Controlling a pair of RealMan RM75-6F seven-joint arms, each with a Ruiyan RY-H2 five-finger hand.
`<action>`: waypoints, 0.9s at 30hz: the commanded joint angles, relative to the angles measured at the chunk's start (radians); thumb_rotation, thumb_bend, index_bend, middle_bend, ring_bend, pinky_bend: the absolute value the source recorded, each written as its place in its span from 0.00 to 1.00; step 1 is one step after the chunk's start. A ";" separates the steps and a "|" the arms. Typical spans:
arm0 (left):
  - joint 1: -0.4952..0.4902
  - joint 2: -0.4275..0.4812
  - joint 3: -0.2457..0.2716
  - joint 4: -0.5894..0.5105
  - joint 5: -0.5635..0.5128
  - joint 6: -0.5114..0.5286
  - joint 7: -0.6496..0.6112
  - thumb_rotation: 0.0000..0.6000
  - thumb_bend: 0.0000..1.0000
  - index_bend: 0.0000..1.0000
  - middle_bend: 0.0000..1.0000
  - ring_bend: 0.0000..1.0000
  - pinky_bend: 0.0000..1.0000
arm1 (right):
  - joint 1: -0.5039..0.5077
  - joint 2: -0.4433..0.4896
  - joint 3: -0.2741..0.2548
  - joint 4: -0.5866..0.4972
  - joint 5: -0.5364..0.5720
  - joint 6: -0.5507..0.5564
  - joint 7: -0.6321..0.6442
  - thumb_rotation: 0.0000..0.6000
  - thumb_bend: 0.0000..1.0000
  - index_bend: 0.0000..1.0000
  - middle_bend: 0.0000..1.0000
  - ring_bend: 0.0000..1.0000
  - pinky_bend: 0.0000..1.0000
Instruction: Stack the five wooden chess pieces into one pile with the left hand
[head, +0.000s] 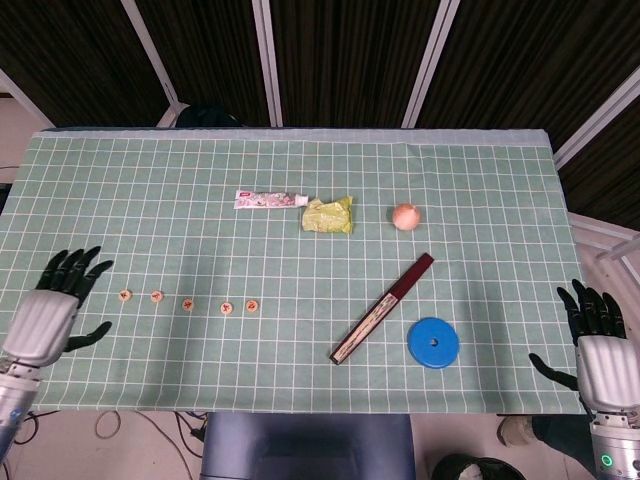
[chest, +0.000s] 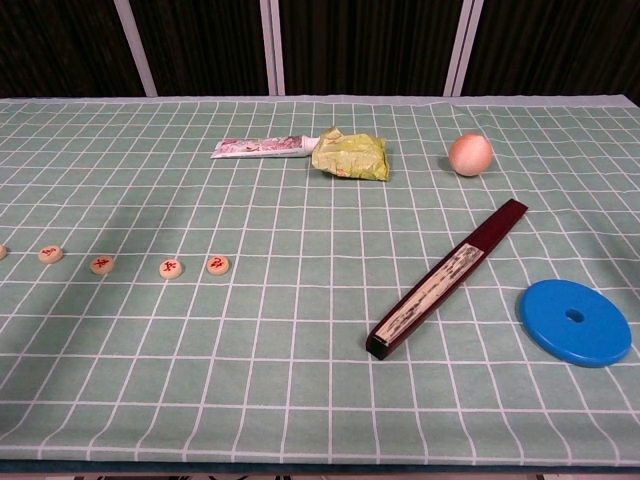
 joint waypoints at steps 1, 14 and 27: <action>-0.122 -0.017 -0.041 -0.071 -0.077 -0.173 0.118 1.00 0.19 0.18 0.00 0.00 0.00 | 0.000 0.001 0.003 -0.002 0.007 -0.002 0.000 1.00 0.23 0.08 0.01 0.00 0.00; -0.290 -0.262 -0.055 -0.029 -0.367 -0.341 0.423 1.00 0.19 0.25 0.00 0.00 0.00 | -0.001 0.001 0.007 -0.012 0.023 -0.007 -0.005 1.00 0.23 0.08 0.01 0.00 0.00; -0.398 -0.470 -0.061 0.089 -0.524 -0.327 0.585 1.00 0.24 0.30 0.00 0.00 0.00 | -0.002 0.004 0.013 -0.015 0.037 -0.010 0.000 1.00 0.23 0.08 0.01 0.00 0.00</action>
